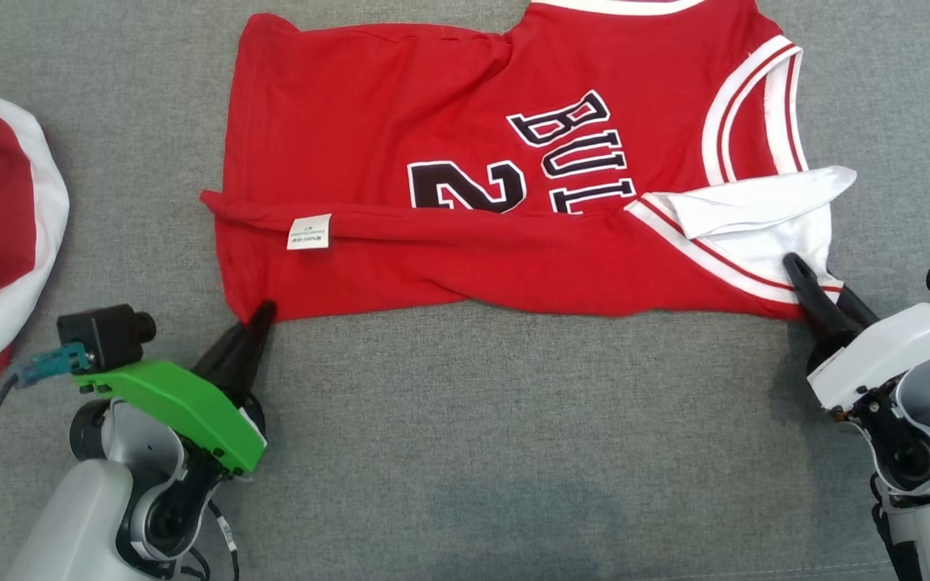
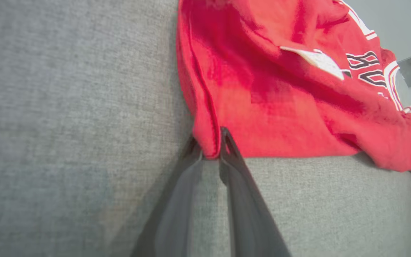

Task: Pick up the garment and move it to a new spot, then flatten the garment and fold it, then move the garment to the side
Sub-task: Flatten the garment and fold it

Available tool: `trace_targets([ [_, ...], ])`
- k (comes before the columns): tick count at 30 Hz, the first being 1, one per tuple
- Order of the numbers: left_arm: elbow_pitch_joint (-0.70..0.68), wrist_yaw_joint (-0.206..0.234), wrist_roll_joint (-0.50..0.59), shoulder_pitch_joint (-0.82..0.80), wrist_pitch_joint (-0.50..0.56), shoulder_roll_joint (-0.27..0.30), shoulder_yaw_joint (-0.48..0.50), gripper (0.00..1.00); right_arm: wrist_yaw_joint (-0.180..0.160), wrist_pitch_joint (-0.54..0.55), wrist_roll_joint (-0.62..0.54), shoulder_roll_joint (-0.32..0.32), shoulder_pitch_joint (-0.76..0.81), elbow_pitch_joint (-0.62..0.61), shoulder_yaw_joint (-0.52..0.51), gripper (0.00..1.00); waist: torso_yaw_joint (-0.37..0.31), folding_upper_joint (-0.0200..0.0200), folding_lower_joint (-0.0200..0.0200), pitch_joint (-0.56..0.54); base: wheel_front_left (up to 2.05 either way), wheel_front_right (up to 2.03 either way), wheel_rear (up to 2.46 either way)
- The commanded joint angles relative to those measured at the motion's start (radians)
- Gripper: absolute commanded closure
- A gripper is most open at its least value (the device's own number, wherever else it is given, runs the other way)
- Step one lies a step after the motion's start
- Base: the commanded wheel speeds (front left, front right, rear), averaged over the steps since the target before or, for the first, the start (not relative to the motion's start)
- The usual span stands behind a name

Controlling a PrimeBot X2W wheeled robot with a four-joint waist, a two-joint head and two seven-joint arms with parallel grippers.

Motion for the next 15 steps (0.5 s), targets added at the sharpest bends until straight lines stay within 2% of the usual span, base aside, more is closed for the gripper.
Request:
trace_targets([
  [1,0.012,-0.005,-0.006,0.033,0.019,-0.003,-0.013,1.0,0.0,0.02,0.017,0.001,0.008,0.019,0.012,1.0,0.001,0.0,0.0,-0.007,0.0,0.0,0.0],
  [10,-0.172,0.017,-0.07,0.151,0.063,0.075,0.038,1.0,-0.001,0.132,0.106,-0.114,0.031,-0.037,-0.132,1.0,0.021,0.0,0.0,-0.056,0.0,0.0,0.0],
  [15,-0.323,0.055,-0.084,0.272,0.081,0.095,0.032,1.0,-0.001,0.223,0.124,-0.126,0.116,-0.1,-0.195,1.0,0.036,0.0,0.0,-0.07,0.0,0.0,0.0],
])
